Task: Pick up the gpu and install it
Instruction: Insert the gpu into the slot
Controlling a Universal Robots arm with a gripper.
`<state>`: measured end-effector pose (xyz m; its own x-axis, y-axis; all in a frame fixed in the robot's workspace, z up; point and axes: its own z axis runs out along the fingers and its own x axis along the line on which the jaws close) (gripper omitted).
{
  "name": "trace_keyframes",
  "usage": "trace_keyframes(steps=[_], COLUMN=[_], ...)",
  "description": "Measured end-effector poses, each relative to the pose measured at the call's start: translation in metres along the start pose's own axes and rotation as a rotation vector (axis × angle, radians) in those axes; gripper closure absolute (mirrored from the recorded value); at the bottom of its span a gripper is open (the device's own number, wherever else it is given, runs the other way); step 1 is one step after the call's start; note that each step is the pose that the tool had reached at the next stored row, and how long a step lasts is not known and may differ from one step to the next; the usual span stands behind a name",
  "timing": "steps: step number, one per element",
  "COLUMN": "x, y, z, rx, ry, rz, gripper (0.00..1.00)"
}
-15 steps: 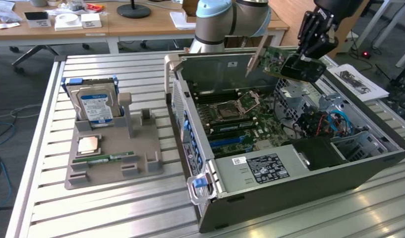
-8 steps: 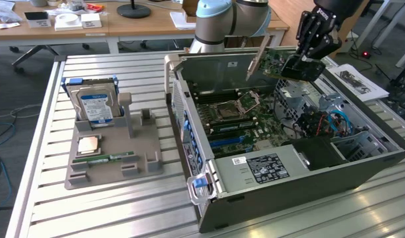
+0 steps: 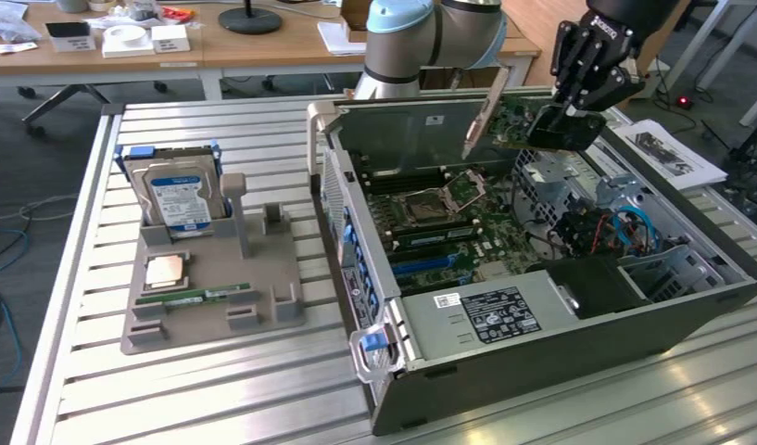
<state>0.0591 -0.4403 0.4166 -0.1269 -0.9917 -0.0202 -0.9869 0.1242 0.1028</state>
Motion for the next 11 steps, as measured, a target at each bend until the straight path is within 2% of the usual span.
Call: trace_keyframes(steps=[2, 4, 8, 11], x=[-0.0001, -0.0001, -0.0001, -0.0001], y=[-0.0001, -0.0002, -0.0003, -0.0002], z=[0.0006, 0.0014, 0.0032, 0.0042], rx=[0.0012, 0.0062, 0.0204, 0.0288], ry=[0.0017, 0.0025, 0.0034, 0.0040], rz=[-0.019, -0.032, -0.056, -0.072], gripper=[0.73, 0.73, 0.73, 0.73])
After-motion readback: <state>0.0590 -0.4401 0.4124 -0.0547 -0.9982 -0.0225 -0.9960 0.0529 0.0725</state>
